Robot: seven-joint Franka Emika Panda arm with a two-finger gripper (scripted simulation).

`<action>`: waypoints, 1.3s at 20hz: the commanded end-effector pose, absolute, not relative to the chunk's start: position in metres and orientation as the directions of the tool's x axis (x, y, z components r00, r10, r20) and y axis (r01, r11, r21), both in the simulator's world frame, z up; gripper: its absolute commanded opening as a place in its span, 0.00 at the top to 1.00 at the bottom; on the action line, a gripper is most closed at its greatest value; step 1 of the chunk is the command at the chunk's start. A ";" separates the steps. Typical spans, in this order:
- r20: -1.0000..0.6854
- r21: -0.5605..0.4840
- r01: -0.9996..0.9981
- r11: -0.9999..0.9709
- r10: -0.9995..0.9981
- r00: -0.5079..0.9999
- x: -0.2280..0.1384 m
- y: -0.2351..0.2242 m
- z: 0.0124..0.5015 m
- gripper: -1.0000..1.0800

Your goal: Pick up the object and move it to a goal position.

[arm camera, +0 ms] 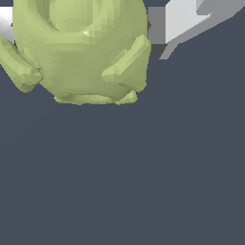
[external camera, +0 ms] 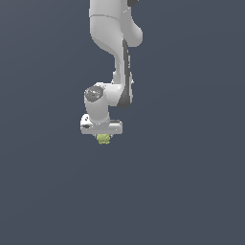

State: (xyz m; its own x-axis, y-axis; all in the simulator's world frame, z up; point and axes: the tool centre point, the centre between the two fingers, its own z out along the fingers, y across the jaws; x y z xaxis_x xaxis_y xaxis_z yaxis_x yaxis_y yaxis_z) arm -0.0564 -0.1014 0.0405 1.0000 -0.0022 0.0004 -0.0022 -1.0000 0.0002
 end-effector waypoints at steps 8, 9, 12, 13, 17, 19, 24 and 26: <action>0.000 0.000 -0.002 -1.000 -0.002 1.000 -0.056 -0.108 0.048 1.00; 0.000 0.000 -0.002 -1.000 -0.002 1.000 -0.055 -0.111 0.051 1.00; 0.000 0.000 -0.002 -1.000 -0.002 1.000 -0.054 -0.124 0.064 1.00; 0.000 0.000 -0.002 -1.000 -0.002 1.000 -0.054 -0.129 0.070 1.00; 0.000 0.000 -0.002 -1.000 -0.002 1.000 -0.051 -0.153 0.097 1.00; 0.000 -0.001 -0.002 -1.000 -0.002 1.000 -0.050 -0.168 0.113 1.00; 0.000 -0.001 -0.002 -1.000 -0.002 1.000 -0.045 -0.202 0.151 1.00; 0.000 -0.001 -0.002 -1.000 -0.002 1.000 -0.043 -0.213 0.162 1.00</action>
State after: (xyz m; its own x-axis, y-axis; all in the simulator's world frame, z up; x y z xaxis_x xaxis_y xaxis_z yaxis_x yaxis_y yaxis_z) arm -0.0441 -0.2049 0.1528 1.0000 -0.0035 0.0016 -0.0035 -1.0000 0.0001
